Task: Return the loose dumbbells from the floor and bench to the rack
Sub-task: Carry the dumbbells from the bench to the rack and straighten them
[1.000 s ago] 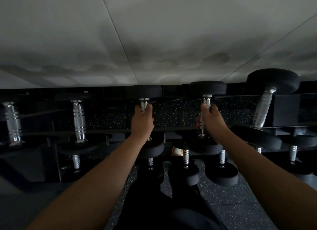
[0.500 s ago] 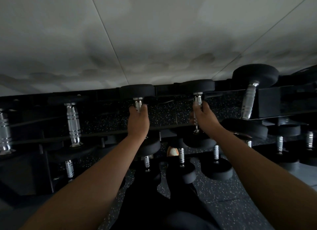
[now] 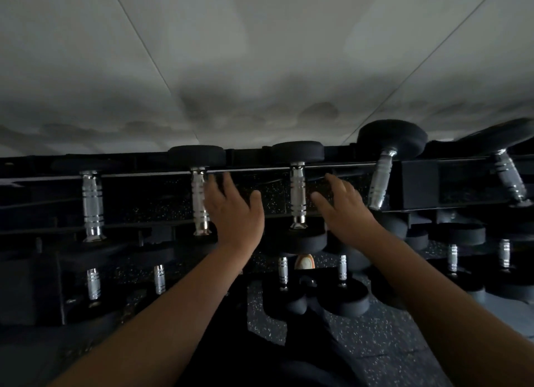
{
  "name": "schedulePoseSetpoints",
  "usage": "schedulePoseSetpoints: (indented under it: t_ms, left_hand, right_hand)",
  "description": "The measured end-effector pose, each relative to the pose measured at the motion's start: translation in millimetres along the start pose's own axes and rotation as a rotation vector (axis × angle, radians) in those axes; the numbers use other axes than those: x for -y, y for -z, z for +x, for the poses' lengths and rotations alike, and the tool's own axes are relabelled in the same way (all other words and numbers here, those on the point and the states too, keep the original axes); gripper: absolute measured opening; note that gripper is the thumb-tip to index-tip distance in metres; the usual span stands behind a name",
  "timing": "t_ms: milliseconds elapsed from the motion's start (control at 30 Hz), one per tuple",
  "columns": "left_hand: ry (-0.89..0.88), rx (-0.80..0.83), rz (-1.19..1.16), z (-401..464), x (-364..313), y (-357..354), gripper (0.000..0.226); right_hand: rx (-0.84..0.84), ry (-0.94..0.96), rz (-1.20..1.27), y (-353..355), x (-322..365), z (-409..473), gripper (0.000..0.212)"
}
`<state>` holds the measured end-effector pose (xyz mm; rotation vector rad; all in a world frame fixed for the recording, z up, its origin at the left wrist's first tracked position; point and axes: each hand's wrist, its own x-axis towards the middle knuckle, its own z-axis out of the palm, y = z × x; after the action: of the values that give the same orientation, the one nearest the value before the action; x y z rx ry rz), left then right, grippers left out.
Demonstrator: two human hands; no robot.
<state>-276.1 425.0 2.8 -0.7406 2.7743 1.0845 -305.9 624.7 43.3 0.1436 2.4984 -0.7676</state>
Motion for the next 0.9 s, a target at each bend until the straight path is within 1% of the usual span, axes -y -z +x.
schedulePoseSetpoints:
  t_ms: [67,200,267,333,400,500,567,600,700,800,900]
  left_hand:
    - [-0.09,0.041,0.041,-15,-21,-15,0.068]
    - [-0.276,0.106,0.119,-36,-59,-49,0.064]
    - [-0.363,0.135,0.208,-40,-68,-68,0.065]
    - [-0.414,0.157,0.318,-41,-73,-85,0.065]
    - [-0.422,0.183,0.407,-42,-74,-96,0.065]
    - [-0.411,0.216,0.534,-45,-71,-105,0.068]
    - [-0.396,0.219,0.582,-46,-71,-105,0.07]
    - [-0.391,0.216,0.593,-46,-72,-105,0.071]
    - [-0.387,0.209,0.629,-44,-72,-102,0.074]
    - [-0.376,0.231,0.604,-42,-72,-102,0.072]
    - [-0.375,0.26,0.536,-40,-73,-102,0.068]
  right_hand:
    - [-0.034,0.063,-0.039,21,-13,-4,0.067]
    - [-0.059,0.044,-0.067,58,-51,1,0.067]
    - [-0.061,0.045,-0.097,70,-74,9,0.068]
    - [-0.06,0.067,-0.145,77,-95,18,0.069]
    - [-0.018,0.046,-0.122,80,-109,28,0.071]
    - [0.063,-0.07,0.07,80,-113,44,0.072]
    - [0.086,-0.155,0.216,79,-106,54,0.074]
    - [0.084,-0.208,0.302,78,-102,58,0.073]
    - [0.024,-0.36,0.568,70,-91,69,0.06]
    - [-0.021,-0.383,0.772,63,-90,74,0.045]
    - [-0.031,-0.359,0.757,61,-92,74,0.038]
